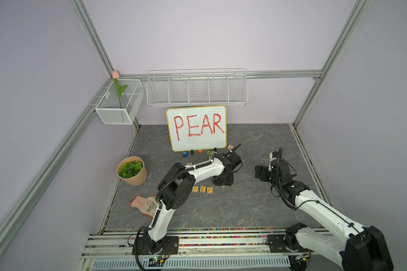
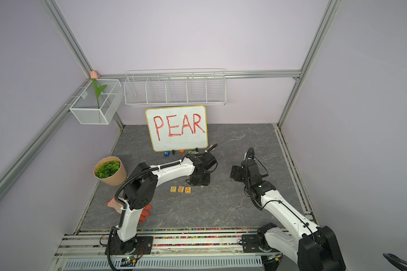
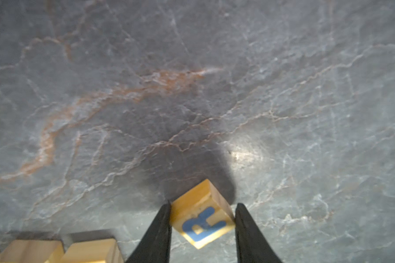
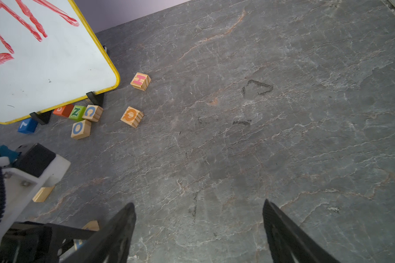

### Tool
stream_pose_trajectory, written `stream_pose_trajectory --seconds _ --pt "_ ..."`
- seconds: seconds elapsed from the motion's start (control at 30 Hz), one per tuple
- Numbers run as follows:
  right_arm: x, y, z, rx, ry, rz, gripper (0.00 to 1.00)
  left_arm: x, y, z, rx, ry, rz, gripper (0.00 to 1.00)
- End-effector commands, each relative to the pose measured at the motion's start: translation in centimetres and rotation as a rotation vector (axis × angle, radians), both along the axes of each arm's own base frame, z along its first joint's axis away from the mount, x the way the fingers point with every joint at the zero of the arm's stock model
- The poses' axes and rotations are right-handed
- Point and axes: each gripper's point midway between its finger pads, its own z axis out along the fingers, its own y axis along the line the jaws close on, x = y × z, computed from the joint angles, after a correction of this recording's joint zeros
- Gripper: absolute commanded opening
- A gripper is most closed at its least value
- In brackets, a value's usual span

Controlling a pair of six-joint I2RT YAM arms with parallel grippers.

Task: Spell the uppercase word “pear” with letter blocks
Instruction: Adjust the letter block at the center of the board.

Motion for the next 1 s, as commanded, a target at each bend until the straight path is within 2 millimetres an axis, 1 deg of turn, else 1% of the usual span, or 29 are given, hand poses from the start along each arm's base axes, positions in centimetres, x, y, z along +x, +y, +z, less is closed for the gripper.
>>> stream_pose_trajectory --seconds 0.0,0.1,0.17,0.27,0.4,0.53,0.67,0.73,0.83,0.9,0.97 --pt "0.1 -0.6 0.1 -0.029 0.007 -0.012 0.89 -0.9 1.4 -0.4 0.124 -0.03 -0.251 0.36" --pt "0.1 -0.7 0.2 -0.038 0.018 -0.015 0.89 -1.3 1.4 0.4 0.136 -0.068 -0.449 0.37" --pt "0.2 -0.7 0.3 -0.042 0.025 -0.017 0.89 -1.6 1.6 0.5 0.143 -0.078 -0.552 0.37" --pt "0.3 -0.8 0.5 -0.043 0.038 -0.022 0.89 -1.7 2.0 0.0 0.173 -0.078 -0.663 0.39" --pt "0.1 -1.1 0.8 -0.039 0.052 -0.045 0.89 -2.6 1.7 -1.0 0.154 -0.036 -0.796 0.39" --pt "-0.3 -1.6 1.1 -0.033 0.056 -0.078 0.89 -2.9 1.2 -1.2 0.136 -0.031 -0.872 0.43" --pt "-0.9 -2.2 1.3 -0.036 0.061 -0.108 0.89 -3.3 1.9 -1.9 0.163 -0.011 -0.941 0.45" --pt "-1.0 -2.5 1.4 -0.042 0.063 -0.123 0.89 -3.0 2.3 -2.1 0.192 -0.015 -0.957 0.46" --pt "-1.1 -2.7 1.5 -0.046 0.063 -0.135 0.89 -2.7 2.5 -2.1 0.21 -0.036 -0.964 0.51" --pt "-1.0 -2.7 1.6 -0.046 0.063 -0.137 0.89 -2.5 2.2 -1.9 0.198 -0.048 -0.952 0.56" --pt "-0.9 -2.6 1.6 -0.045 0.067 -0.133 0.89 -2.6 1.8 -1.7 0.174 -0.055 -0.929 0.58"
